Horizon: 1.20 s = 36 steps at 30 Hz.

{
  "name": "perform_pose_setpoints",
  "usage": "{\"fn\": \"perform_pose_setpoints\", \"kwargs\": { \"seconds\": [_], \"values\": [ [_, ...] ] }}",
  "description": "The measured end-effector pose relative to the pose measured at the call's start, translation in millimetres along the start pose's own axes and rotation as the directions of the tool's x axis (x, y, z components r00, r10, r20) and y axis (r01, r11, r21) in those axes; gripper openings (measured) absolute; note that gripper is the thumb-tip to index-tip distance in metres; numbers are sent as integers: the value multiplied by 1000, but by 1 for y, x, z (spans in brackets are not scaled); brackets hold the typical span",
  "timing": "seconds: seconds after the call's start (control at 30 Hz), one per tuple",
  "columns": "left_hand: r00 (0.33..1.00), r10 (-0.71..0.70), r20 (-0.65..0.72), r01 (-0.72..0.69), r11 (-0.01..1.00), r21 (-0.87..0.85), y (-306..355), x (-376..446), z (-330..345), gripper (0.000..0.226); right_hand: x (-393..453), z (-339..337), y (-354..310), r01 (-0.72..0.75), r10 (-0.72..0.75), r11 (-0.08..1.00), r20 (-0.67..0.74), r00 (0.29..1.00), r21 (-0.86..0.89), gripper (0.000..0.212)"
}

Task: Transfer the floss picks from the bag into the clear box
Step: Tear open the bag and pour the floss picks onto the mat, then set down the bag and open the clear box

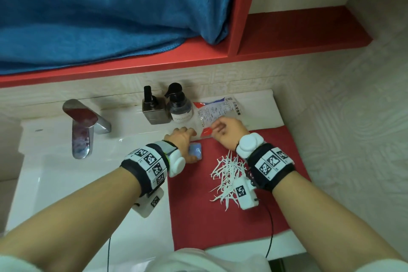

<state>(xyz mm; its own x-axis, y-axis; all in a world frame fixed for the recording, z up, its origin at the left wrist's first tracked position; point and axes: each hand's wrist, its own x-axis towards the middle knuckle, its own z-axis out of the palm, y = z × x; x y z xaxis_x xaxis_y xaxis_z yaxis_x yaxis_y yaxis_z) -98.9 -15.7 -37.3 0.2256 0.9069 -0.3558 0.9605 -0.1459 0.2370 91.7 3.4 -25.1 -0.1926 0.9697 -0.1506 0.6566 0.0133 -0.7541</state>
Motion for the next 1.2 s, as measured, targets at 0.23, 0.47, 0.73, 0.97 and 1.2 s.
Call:
{"fn": "perform_pose_setpoints", "kwargs": {
  "seconds": [0.23,0.47,0.73,0.97,1.2],
  "values": [
    [997,57,-56,-59,998,-28,7,2,9,61,-9,33,9,99,-48,969,222,974,-225,79],
    [982,169,-88,-181,972,-151,17,4,0,61,-14,25,29,41,-38,997,62,997,-59,71],
    [957,282,-76,-291,938,-188,26,1,2,42,-17,15,52,-84,52,967,139,989,239,56],
    [962,263,-71,-273,936,-222,24,1,13,38,-20,27,59,-198,104,839,207,973,507,76],
    [967,250,-37,-251,935,-251,9,7,31,42,-14,34,64,-261,85,785,318,944,562,35]
  ]
}}
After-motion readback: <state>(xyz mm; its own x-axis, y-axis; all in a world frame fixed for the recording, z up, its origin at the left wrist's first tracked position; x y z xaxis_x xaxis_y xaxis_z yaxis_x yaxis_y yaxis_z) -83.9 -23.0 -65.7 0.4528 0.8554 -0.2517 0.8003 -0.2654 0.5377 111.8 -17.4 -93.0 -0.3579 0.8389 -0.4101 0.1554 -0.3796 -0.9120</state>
